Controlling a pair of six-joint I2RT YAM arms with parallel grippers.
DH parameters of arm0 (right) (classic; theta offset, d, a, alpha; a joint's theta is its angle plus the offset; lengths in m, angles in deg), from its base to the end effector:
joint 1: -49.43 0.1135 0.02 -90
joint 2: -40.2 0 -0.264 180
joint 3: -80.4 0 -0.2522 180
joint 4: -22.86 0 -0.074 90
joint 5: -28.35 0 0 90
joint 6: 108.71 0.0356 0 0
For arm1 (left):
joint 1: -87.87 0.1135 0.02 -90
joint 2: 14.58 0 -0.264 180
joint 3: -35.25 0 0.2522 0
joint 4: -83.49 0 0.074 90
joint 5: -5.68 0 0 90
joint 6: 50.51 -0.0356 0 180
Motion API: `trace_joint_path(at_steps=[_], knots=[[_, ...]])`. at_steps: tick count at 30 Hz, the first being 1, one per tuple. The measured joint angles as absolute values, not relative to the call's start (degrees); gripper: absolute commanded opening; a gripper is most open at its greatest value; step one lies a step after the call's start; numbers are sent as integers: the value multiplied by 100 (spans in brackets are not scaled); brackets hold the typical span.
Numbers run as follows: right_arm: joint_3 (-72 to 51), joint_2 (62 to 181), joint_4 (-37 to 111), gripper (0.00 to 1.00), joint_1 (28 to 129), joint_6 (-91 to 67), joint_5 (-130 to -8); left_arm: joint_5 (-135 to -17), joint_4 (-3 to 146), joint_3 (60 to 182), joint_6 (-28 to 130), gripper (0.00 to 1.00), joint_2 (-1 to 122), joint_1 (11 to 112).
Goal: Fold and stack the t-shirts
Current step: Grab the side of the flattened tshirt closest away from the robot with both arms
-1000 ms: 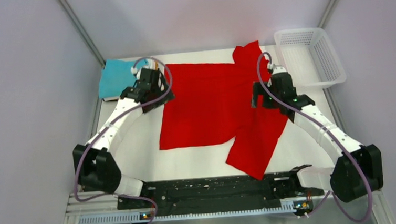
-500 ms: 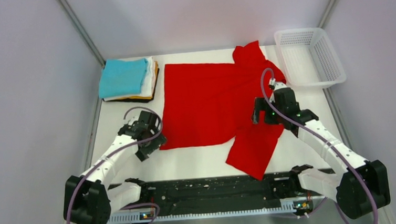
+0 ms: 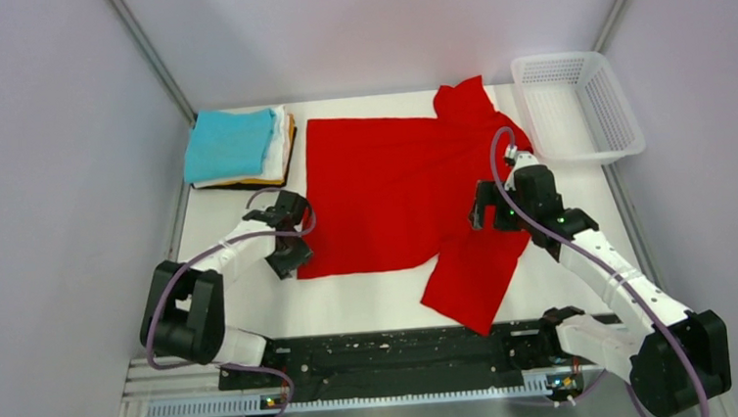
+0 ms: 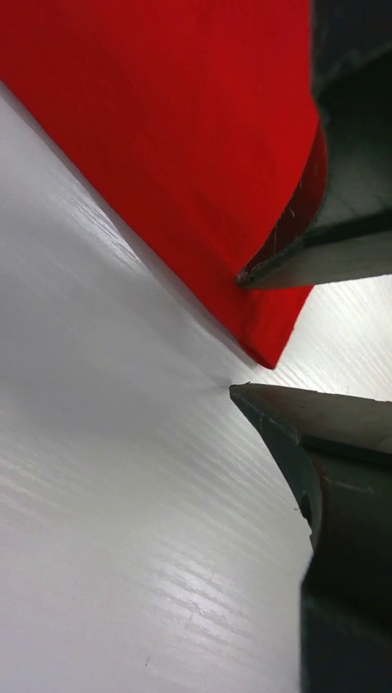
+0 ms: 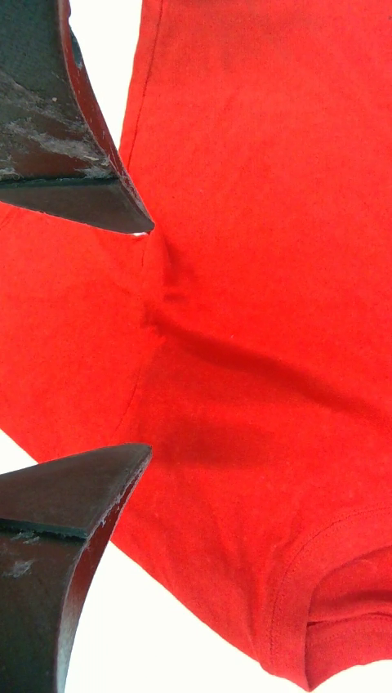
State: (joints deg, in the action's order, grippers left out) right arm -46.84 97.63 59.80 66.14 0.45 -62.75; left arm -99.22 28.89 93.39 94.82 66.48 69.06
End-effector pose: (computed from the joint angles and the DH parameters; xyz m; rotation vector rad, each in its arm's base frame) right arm 0.2021 0.0614 0.2427 0.0396 2.3209 0.3424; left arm 0.2251 -0.0670 0.1702 -0.9187 2.6563 0.1080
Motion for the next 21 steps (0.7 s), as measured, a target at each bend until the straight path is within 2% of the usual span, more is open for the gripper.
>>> trace_joint_path(at_steps=[2, 21], knots=[[-4684, 9763, 5980, 98, 6614, 45, -6232, -9904, 2940, 9380, 9463, 43, 6799, 6906], [-4684, 9761, 6033, 98, 6614, 49, -6009, -9686, 3337, 9144, 9526, 43, 6672, 6917]])
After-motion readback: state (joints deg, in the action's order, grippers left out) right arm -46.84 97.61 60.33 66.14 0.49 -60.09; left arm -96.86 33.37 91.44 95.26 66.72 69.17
